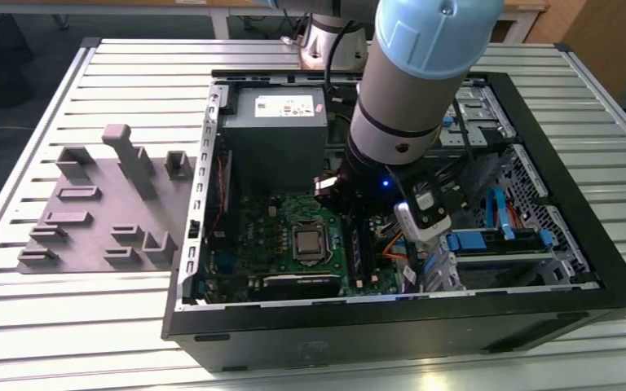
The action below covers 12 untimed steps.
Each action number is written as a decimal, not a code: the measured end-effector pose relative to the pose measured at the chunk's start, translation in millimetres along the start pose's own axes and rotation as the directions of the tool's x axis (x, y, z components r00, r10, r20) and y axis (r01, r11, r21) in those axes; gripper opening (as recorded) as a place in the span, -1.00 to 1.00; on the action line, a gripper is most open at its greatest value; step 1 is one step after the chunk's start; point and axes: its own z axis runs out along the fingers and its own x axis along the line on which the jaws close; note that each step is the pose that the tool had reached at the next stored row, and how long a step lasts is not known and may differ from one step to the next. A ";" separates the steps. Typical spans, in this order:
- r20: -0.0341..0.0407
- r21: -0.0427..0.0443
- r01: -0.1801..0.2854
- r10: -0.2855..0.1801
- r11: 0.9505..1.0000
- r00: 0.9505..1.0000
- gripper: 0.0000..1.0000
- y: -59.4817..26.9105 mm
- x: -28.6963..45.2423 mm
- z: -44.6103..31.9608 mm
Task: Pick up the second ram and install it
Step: 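Insert the second ram into the second slot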
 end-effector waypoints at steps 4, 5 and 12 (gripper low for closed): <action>0.000 -0.001 0.000 0.000 1.000 1.000 -0.73 -0.4 0.1 0.7; 0.000 -0.001 0.000 0.000 1.000 1.000 -0.73 -0.8 0.0 0.8; 0.000 -0.001 -0.001 0.001 1.000 1.000 -0.73 -3.0 0.3 5.1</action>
